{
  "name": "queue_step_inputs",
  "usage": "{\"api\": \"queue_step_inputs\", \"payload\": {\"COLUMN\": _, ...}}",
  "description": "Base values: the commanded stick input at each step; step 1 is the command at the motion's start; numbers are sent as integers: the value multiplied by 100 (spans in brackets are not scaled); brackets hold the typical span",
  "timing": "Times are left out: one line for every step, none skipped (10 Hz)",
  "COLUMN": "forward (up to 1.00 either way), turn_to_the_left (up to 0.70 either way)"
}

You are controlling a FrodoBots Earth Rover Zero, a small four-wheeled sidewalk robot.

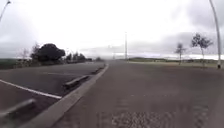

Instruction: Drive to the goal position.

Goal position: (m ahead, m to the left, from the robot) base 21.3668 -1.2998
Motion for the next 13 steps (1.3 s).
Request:
{"api": "queue_step_inputs", "payload": {"forward": 100, "turn_to_the_left": 0}}
{"api": "queue_step_inputs", "payload": {"forward": 100, "turn_to_the_left": 0}}
{"api": "queue_step_inputs", "payload": {"forward": 100, "turn_to_the_left": 0}}
{"api": "queue_step_inputs", "payload": {"forward": 100, "turn_to_the_left": 0}}
{"api": "queue_step_inputs", "payload": {"forward": 100, "turn_to_the_left": 0}}
{"api": "queue_step_inputs", "payload": {"forward": 100, "turn_to_the_left": 0}}
{"api": "queue_step_inputs", "payload": {"forward": 100, "turn_to_the_left": 0}}
{"api": "queue_step_inputs", "payload": {"forward": 100, "turn_to_the_left": 0}}
{"api": "queue_step_inputs", "payload": {"forward": 100, "turn_to_the_left": 0}}
{"api": "queue_step_inputs", "payload": {"forward": 100, "turn_to_the_left": 0}}
{"api": "queue_step_inputs", "payload": {"forward": 100, "turn_to_the_left": 0}}
{"api": "queue_step_inputs", "payload": {"forward": 100, "turn_to_the_left": 0}}
{"api": "queue_step_inputs", "payload": {"forward": 100, "turn_to_the_left": 0}}
